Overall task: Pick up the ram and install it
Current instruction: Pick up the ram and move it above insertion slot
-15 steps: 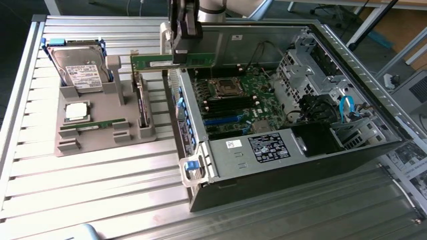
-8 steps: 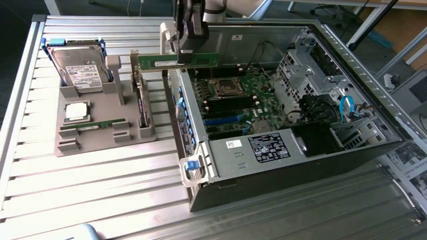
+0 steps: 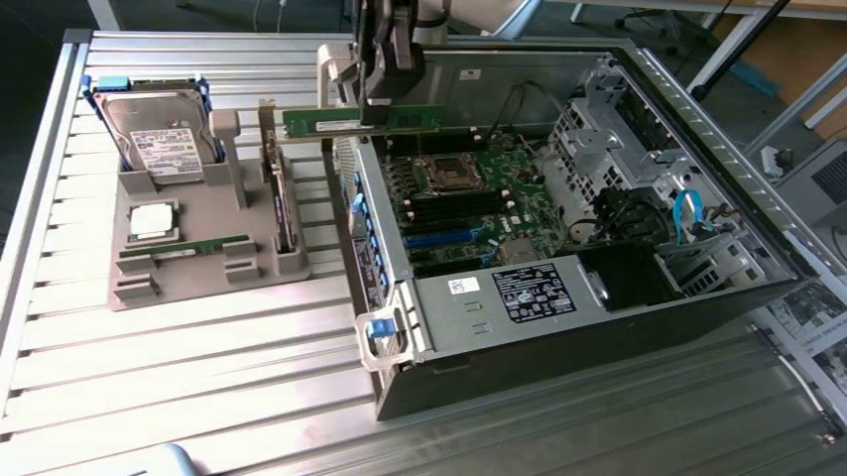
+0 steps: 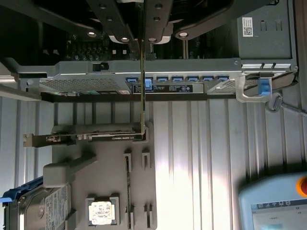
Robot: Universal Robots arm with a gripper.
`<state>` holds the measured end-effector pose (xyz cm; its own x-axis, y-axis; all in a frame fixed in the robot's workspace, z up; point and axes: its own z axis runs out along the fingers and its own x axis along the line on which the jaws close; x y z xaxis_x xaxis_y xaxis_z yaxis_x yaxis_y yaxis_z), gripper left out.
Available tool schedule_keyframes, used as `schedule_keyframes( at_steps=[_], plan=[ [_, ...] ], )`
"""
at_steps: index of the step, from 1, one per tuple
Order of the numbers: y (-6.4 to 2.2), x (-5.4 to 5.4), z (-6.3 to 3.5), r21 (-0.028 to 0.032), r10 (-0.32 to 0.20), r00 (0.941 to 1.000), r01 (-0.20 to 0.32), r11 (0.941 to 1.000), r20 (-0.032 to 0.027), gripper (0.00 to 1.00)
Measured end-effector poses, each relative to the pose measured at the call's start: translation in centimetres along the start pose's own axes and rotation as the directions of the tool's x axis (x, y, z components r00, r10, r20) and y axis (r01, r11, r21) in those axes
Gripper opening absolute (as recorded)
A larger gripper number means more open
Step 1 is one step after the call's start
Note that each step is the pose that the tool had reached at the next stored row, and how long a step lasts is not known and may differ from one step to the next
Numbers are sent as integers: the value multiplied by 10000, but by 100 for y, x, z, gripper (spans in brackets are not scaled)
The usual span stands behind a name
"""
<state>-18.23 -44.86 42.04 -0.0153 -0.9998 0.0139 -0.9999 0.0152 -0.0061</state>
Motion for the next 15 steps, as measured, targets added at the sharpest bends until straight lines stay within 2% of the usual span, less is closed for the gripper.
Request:
schedule_keyframes(
  at_steps=[15],
  plan=[
    [-194,-3,1,0,0,10000,0,10000,0,13]
  ],
)
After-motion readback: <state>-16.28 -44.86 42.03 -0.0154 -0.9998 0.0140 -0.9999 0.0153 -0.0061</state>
